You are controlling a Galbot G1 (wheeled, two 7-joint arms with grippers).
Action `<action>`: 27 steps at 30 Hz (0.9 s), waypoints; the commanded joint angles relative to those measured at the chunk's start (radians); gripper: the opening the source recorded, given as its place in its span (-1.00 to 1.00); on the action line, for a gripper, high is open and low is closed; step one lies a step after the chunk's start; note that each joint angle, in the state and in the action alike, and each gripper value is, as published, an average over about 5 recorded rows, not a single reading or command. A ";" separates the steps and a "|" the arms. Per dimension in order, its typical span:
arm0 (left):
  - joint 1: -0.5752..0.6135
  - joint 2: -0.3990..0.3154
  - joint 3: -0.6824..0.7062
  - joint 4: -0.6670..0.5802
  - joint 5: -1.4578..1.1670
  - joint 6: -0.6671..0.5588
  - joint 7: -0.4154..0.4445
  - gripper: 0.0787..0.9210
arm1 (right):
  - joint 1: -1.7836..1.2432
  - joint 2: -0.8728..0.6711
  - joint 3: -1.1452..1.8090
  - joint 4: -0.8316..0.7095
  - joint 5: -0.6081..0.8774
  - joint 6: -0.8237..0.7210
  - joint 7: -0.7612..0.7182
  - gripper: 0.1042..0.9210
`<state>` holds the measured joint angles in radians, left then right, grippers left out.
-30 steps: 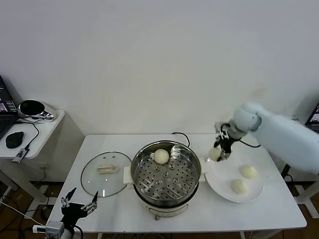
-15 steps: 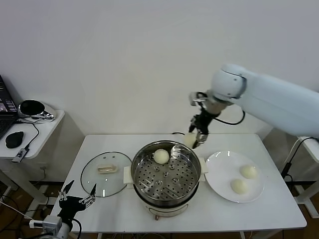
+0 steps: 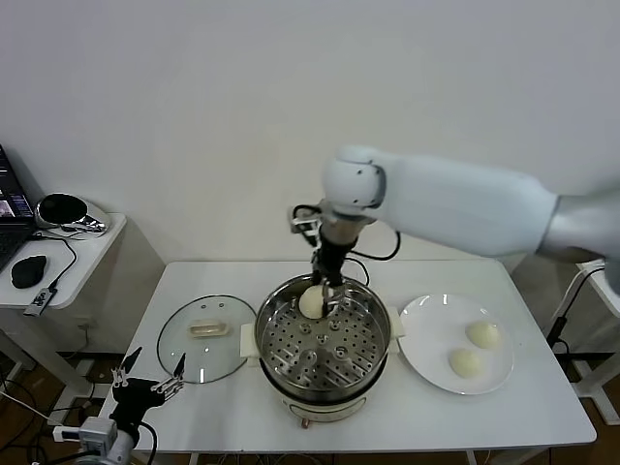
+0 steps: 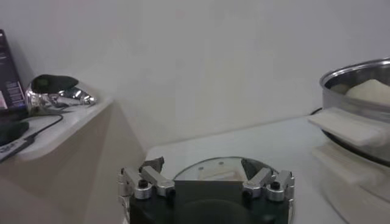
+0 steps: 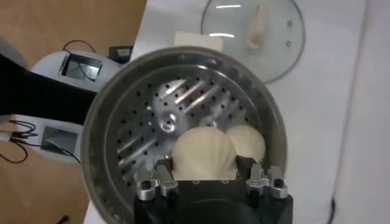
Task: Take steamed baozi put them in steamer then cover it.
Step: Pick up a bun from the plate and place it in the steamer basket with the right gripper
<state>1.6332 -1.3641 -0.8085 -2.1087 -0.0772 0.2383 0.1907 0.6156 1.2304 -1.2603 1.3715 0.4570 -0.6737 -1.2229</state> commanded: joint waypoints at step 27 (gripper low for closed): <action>0.011 -0.020 0.002 -0.051 -0.006 0.001 0.002 0.77 | -0.217 0.147 0.033 -0.126 -0.114 -0.016 0.098 0.34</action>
<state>1.6396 -1.3831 -0.8054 -2.1350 -0.0821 0.2389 0.1916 0.4236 1.3678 -1.2323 1.2534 0.3545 -0.6877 -1.1487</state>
